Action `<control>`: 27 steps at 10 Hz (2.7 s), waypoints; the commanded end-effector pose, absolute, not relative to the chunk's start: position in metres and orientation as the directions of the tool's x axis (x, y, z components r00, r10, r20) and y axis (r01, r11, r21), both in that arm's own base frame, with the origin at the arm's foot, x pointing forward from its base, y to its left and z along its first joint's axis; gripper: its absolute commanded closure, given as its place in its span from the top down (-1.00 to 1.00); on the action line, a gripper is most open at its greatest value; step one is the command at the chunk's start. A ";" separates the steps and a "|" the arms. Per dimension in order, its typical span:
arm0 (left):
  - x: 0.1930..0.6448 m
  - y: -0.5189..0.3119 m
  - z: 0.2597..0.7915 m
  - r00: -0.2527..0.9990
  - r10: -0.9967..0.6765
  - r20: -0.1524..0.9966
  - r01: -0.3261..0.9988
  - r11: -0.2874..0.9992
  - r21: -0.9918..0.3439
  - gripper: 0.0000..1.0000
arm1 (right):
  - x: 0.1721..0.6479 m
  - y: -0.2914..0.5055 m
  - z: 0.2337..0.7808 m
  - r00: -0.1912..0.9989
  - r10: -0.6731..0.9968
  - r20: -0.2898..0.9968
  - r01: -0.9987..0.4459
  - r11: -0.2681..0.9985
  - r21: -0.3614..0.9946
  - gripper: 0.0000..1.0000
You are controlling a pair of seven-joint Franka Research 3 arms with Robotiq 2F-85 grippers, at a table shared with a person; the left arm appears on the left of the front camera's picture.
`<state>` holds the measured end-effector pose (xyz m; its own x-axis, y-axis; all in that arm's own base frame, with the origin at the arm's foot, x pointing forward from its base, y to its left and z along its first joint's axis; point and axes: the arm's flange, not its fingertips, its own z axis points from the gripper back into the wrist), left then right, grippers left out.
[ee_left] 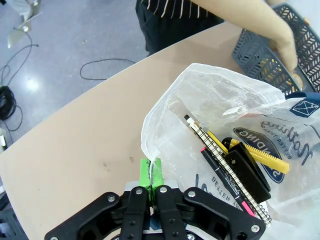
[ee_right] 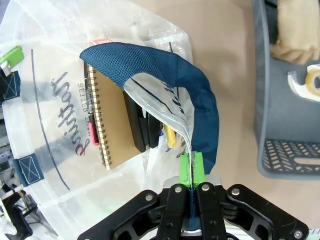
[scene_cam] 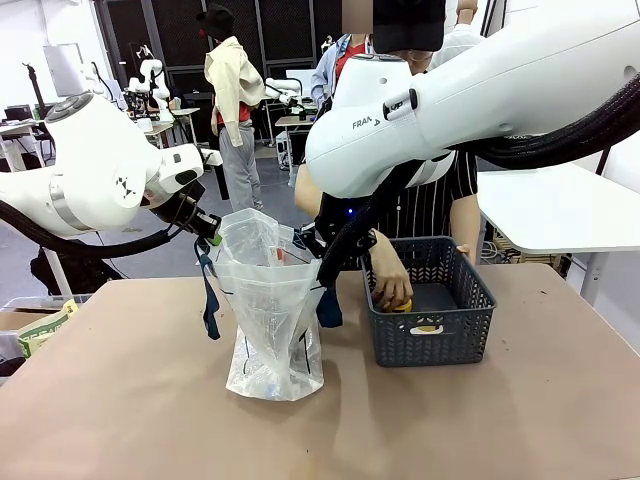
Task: Transfer purchased items from the store into the shopping bag.
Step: Move the Reusable shopping bag to the right side of the table.
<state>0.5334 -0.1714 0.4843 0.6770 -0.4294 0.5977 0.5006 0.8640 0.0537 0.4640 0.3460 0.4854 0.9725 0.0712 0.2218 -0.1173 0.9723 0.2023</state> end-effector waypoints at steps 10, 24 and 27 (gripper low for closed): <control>0.533 -0.171 0.486 0.683 -0.423 0.596 0.491 0.869 0.054 -1.00 | 0.463 0.345 0.486 0.974 0.064 0.216 -0.111 0.971 0.211 -1.00; 0.533 -0.171 0.486 0.683 -0.423 0.596 0.491 0.869 0.054 -1.00 | 0.463 0.345 0.486 0.974 0.064 0.216 -0.111 0.971 0.211 -1.00; 0.533 -0.171 0.486 0.683 -0.423 0.596 0.491 0.869 0.054 -1.00 | 0.463 0.345 0.486 0.974 0.064 0.216 -0.111 0.971 0.211 -1.00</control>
